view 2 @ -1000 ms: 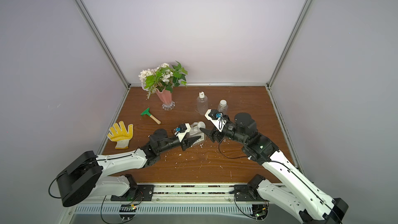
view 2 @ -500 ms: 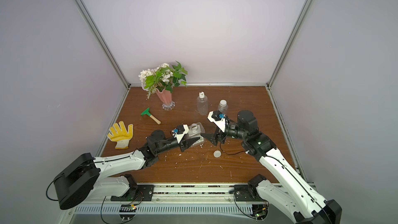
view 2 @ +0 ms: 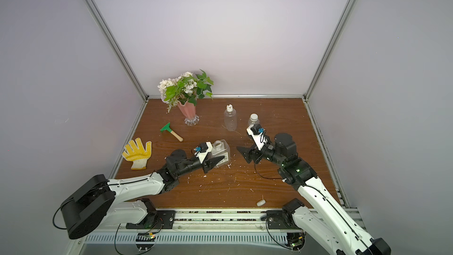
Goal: Screw on the bottle caps
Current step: Screw the bottle cap onto the plastic bottle.
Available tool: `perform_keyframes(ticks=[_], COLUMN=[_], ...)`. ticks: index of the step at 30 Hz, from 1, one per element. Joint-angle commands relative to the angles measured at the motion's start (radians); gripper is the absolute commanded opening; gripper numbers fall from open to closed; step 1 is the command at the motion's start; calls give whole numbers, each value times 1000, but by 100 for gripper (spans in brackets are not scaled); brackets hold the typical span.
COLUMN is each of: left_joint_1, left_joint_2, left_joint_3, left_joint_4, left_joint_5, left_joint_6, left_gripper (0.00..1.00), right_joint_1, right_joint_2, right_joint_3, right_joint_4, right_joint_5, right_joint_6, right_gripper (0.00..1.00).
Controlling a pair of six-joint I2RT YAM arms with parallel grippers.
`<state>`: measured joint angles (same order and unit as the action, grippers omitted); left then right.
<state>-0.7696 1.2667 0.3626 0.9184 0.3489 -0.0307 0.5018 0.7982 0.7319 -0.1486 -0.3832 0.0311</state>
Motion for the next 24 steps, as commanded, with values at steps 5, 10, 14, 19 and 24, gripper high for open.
perform_keyframes(ticks=[5, 10, 14, 19, 24], left_joint_1=[38, 40, 41, 43, 43], left_joint_2=[-12, -16, -44, -103, -138], left_joint_3=[-19, -27, -44, -68, -82], left_joint_4=[64, 66, 65, 37, 19], left_joint_5=[-33, -36, -53, -93, -115], left_joint_6=[-41, -44, -44, -27, -12], left_gripper=[43, 42, 42, 42, 42], right_joint_1=[-3, -2, -1, 51, 142], right_joint_2=[-28, -21, 6, 19, -15], right_joint_3=[-39, -57, -22, -20, -95], right_joint_4=[-101, -133, -268, -550, -684], right_joint_5=[107, 161, 179, 252, 378], right_joint_6=[215, 241, 349, 566, 730], right_gripper=[81, 76, 68, 63, 63])
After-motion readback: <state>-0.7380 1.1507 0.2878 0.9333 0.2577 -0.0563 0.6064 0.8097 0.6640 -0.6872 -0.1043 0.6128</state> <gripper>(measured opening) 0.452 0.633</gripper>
